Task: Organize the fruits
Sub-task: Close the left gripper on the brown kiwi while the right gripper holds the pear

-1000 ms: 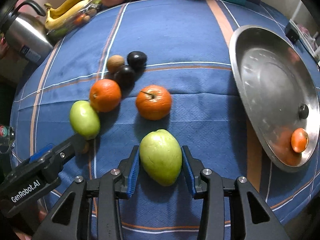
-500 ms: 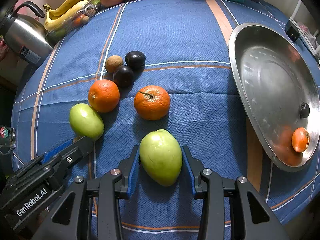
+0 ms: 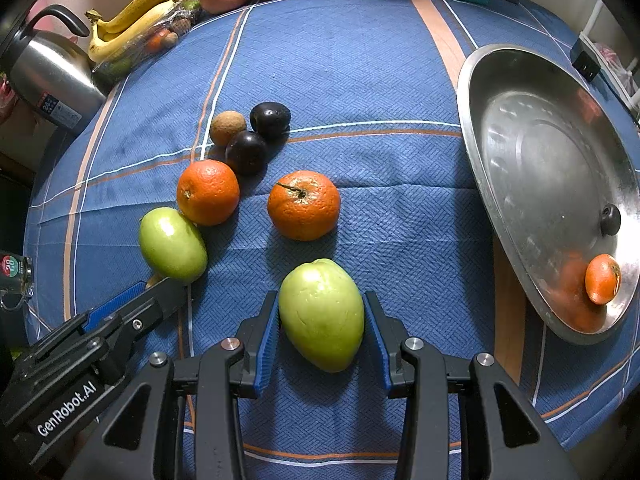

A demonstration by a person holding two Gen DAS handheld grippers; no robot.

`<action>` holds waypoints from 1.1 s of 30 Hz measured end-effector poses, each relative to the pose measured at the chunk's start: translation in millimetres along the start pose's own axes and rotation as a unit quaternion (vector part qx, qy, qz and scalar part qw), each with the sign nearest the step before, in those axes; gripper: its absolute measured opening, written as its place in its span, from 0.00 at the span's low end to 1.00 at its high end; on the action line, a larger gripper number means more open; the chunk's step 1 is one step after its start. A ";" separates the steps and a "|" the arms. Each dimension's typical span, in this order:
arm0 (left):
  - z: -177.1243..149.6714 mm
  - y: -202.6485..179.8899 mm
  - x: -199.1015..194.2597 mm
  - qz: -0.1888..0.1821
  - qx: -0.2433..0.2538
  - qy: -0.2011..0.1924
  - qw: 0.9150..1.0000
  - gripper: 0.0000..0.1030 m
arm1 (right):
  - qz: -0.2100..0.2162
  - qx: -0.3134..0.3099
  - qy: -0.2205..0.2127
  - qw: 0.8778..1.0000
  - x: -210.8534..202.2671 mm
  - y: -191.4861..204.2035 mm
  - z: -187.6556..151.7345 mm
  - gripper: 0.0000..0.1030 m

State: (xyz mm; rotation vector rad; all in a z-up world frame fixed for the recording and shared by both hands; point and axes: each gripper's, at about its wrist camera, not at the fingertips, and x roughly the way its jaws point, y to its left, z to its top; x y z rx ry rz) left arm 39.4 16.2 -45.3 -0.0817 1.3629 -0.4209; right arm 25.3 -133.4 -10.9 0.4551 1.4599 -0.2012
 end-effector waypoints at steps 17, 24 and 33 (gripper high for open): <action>-3.3 -8.1 2.3 0.040 0.025 -0.003 0.999 0.27 | 0.001 0.001 0.001 1.000 0.5 0.1 0.0 0.41; -0.1 -9.8 -1.9 0.041 0.022 -0.011 0.999 0.26 | 0.001 0.002 0.002 1.000 0.2 0.1 0.3 0.41; 5.3 0.2 -16.3 0.038 0.006 -0.031 0.999 0.26 | 0.002 -0.002 0.001 1.000 -2.4 2.5 -1.2 0.41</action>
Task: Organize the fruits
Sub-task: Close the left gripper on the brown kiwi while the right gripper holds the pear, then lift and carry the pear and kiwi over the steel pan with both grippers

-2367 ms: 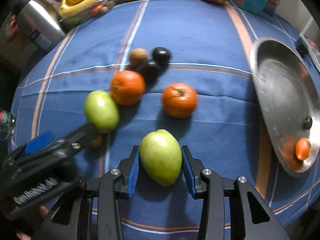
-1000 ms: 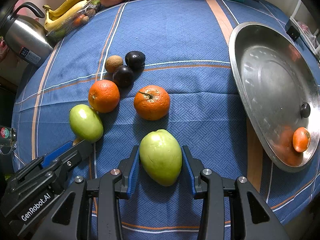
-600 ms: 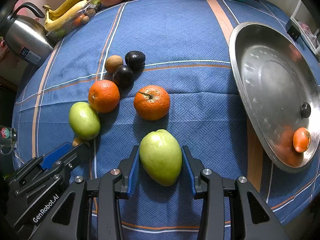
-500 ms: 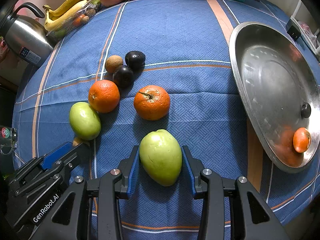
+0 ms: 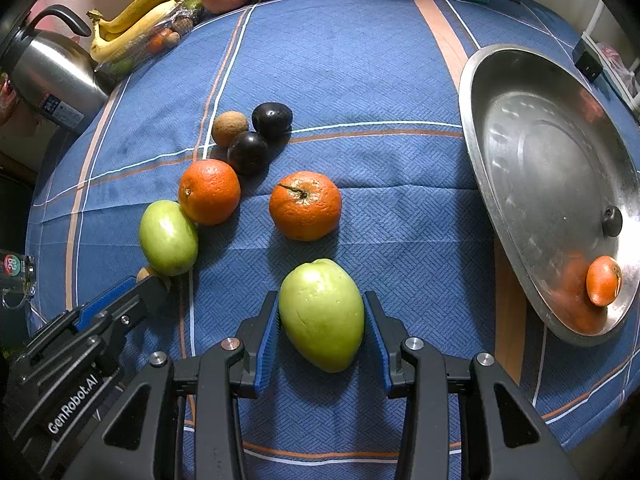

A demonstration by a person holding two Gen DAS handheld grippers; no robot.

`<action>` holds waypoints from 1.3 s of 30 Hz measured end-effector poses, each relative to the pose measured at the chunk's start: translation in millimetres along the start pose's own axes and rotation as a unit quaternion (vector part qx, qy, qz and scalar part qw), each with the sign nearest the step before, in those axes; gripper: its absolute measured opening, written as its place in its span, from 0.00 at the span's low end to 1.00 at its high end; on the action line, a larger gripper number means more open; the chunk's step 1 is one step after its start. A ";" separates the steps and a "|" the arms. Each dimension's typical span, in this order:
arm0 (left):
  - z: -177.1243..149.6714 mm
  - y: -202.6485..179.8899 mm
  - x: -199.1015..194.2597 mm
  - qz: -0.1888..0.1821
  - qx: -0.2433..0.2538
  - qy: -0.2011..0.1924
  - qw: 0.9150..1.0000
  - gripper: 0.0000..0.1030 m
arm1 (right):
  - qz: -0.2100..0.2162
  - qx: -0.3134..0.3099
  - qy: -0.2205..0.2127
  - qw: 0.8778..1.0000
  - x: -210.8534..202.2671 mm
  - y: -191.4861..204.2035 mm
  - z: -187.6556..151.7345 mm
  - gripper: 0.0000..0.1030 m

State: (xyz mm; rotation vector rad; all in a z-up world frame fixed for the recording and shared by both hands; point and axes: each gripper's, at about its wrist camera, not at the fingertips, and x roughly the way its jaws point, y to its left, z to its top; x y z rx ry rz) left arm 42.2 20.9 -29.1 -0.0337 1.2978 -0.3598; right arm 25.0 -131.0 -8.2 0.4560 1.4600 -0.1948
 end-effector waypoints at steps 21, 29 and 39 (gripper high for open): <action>14.6 0.3 -36.4 0.008 -0.026 -0.062 0.998 0.26 | 0.025 0.004 -0.074 0.997 -48.1 7.6 2.0 0.41; 32.1 -30.4 -37.7 0.016 0.000 -0.066 0.998 0.26 | -0.004 0.033 -0.091 0.995 -57.3 -11.6 19.6 0.41; 51.9 -74.2 -26.4 0.026 0.034 -0.060 0.997 0.26 | -0.029 0.089 -0.103 0.990 -66.8 -55.8 37.5 0.41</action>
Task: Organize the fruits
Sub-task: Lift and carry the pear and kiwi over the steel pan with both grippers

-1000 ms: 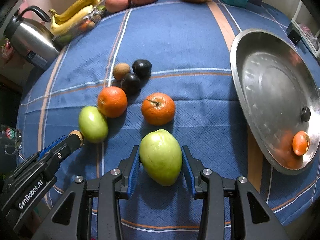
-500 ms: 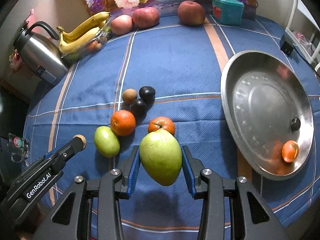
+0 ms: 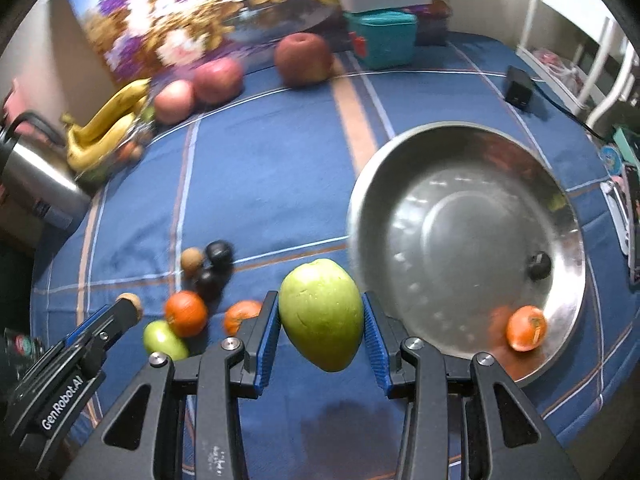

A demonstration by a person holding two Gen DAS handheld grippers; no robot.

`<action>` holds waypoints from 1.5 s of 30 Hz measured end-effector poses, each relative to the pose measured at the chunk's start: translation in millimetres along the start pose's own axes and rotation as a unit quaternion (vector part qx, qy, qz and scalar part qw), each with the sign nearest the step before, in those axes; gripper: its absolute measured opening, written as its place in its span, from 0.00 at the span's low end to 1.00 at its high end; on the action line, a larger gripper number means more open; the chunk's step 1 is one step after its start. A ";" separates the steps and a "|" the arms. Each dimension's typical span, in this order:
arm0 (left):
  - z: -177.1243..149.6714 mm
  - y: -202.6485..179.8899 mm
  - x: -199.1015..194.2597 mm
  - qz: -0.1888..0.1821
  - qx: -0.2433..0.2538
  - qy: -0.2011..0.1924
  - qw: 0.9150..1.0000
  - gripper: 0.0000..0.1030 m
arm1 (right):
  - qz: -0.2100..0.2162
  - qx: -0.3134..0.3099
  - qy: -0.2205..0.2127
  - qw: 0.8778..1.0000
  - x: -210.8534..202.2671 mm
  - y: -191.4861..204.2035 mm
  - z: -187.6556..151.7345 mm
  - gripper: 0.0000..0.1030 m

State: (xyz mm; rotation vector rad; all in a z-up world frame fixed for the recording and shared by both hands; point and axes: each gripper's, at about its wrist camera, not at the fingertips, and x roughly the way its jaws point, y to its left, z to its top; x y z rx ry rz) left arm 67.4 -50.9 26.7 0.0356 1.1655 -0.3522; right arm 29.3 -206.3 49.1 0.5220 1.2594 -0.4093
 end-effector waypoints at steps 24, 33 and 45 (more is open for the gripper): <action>13.1 -120.8 33.6 -0.024 0.118 0.003 0.993 0.26 | -0.088 0.080 -0.028 0.993 -9.7 -101.5 35.2 0.41; 6.1 -157.3 47.6 -0.032 0.163 0.001 0.986 0.26 | -0.094 0.112 -0.019 0.989 -0.4 -131.3 42.9 0.41; -12.4 -172.6 65.7 -0.035 0.187 0.014 0.982 0.26 | -0.095 0.125 -0.005 0.988 10.1 -146.2 41.3 0.41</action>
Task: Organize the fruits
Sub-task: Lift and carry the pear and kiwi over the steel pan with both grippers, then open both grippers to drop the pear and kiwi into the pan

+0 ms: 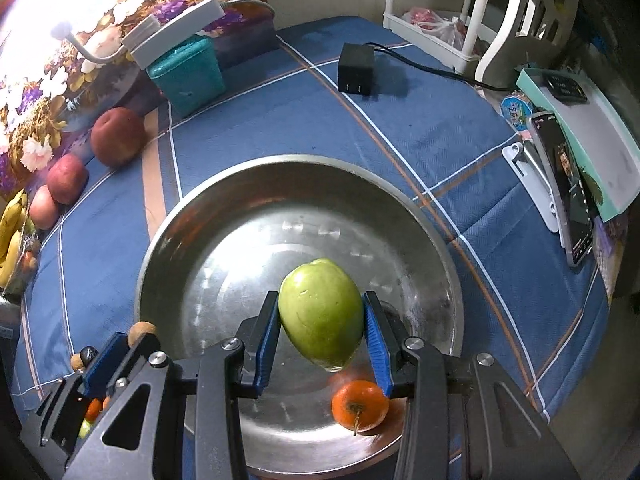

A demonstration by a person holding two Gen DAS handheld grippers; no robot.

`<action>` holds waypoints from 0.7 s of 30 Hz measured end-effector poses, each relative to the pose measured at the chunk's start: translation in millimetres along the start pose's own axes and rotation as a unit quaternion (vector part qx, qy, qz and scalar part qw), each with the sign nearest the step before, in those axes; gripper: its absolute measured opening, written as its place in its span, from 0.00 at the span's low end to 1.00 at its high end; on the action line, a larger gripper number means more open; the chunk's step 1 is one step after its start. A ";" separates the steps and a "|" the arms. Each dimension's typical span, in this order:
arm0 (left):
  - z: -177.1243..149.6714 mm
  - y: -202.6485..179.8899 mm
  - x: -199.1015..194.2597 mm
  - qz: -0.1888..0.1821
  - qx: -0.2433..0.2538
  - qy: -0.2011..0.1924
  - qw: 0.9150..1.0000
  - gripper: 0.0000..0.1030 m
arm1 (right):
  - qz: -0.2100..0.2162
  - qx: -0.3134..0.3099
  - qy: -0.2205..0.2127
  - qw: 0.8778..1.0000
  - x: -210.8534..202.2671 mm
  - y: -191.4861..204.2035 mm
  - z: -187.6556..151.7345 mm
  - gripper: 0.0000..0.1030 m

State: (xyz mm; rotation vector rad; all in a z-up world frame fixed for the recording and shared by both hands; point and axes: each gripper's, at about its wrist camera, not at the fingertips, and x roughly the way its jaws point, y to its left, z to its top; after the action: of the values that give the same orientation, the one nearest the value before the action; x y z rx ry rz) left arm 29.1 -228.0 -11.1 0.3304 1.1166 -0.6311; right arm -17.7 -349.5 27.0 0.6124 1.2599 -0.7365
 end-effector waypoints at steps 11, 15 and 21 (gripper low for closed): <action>-4.1 -2.4 5.3 -0.002 0.005 0.009 1.000 0.26 | -0.001 -0.006 0.021 1.000 12.1 0.1 -3.2 0.41; -4.6 -2.8 6.8 -0.004 0.006 0.012 1.000 0.26 | 0.000 -0.007 0.023 1.000 13.0 0.7 -4.4 0.41; -5.7 -2.7 5.3 -0.005 0.007 0.015 1.000 0.27 | 0.002 -0.010 0.016 1.000 8.3 1.7 -3.1 0.41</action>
State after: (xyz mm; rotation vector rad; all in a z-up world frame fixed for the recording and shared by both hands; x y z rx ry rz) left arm 24.8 -228.6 -18.1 0.3470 1.1428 -0.6460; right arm -17.2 -347.3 18.2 0.6117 1.2935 -0.7135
